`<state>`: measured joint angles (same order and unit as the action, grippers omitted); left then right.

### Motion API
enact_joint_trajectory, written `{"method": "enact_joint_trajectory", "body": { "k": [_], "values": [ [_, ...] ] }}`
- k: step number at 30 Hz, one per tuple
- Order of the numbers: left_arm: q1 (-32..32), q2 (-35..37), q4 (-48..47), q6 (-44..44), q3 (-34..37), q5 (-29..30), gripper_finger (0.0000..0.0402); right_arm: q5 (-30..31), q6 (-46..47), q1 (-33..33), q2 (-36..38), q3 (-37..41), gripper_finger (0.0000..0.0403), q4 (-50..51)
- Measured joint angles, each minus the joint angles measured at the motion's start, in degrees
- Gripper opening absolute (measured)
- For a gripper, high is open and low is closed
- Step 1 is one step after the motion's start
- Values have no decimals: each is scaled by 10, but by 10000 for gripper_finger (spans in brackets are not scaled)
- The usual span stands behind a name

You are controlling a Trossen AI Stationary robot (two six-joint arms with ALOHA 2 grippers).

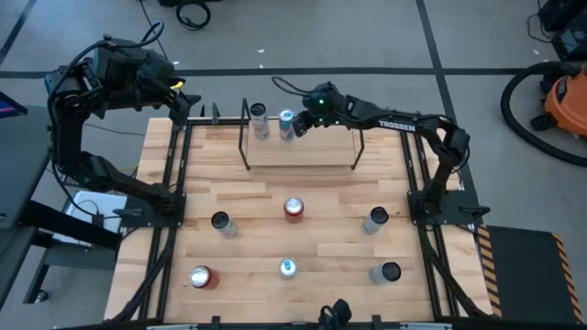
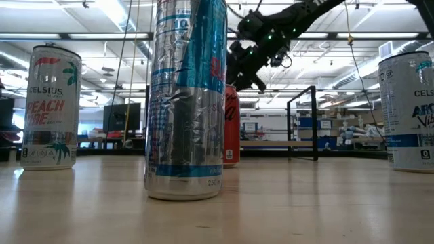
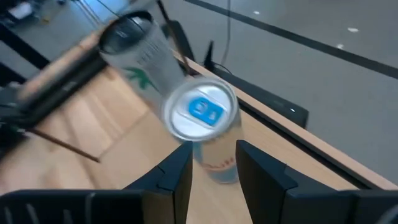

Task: Place canned beverage on shelf
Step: Put the right red-black soda can on the shelf

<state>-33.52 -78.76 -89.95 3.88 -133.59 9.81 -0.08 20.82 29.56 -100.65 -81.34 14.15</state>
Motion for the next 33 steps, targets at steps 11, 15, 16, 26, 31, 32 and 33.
{"method": "enact_joint_trajectory", "body": {
  "k": [11,15,16,26,31,32,33],
  "values": [
    [0,0,0,0,0,0,311,-25,-21,0,65,0,133,2],
    [0,0,0,0,0,0,311,-25,-60,2,82,0,133,3],
    [0,0,0,0,0,0,311,-24,-67,2,85,0,134,5],
    [0,0,0,17,0,0,311,34,-119,1,109,0,179,41],
    [0,0,0,29,0,0,311,36,-123,1,110,0,219,50],
    [0,0,0,30,0,0,311,36,-127,1,110,0,227,51],
    [0,0,0,30,0,0,311,36,-132,1,111,0,236,55]
  ]
}}
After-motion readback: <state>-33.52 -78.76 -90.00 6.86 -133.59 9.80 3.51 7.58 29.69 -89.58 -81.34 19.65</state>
